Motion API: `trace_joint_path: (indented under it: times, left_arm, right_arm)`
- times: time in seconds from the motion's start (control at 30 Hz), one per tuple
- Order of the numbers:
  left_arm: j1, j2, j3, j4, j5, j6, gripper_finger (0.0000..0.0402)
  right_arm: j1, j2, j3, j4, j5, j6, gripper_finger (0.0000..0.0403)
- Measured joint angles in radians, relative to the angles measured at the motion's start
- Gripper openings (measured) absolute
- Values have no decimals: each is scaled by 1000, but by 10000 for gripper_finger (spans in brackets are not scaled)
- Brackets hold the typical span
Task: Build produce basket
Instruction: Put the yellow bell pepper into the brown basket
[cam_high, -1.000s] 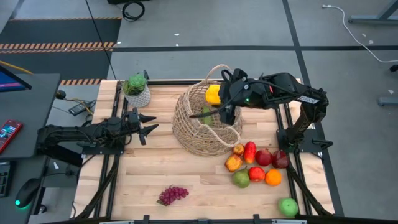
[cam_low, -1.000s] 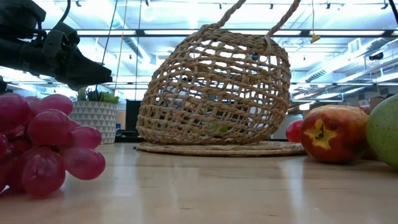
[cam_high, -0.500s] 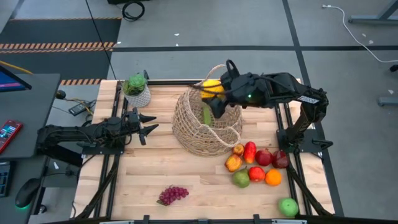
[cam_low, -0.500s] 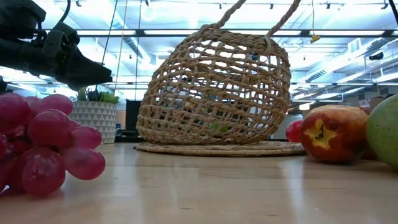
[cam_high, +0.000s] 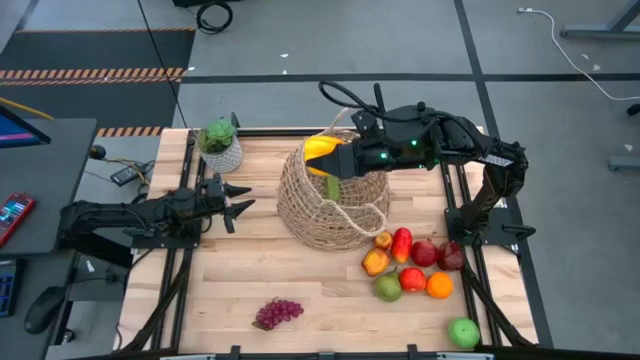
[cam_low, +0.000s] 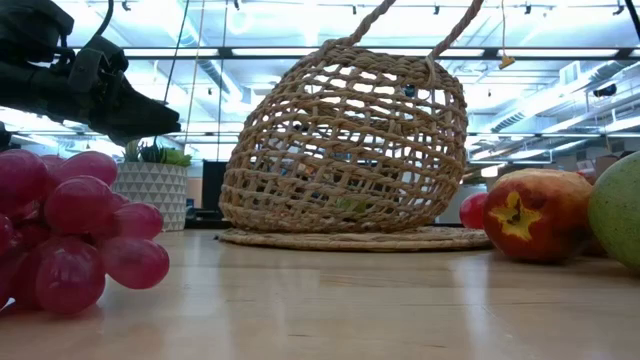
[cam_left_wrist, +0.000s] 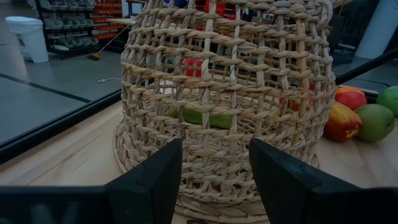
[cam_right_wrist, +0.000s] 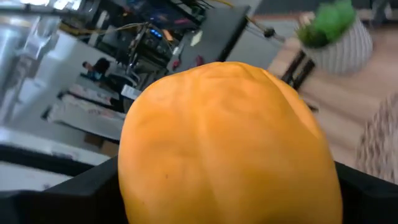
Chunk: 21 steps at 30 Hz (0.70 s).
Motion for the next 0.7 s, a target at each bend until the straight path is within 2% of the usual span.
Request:
trace_joint_path:
  times: [0.17,0.53,0.6,0.7]
  left_arm:
    - [0,0,0,0,0,0,196]
    - [0,0,0,0,0,0,198]
    - [0,0,0,0,0,0,197]
    - [0,0,0,0,0,0,194]
  right_arm:
    - [-39,0,0,-7,-52,114,350]
    - [-56,0,0,-6,-114,159,349]
    - [-63,0,0,-7,-182,154,349]
    - [-86,0,0,-7,-353,74,349]
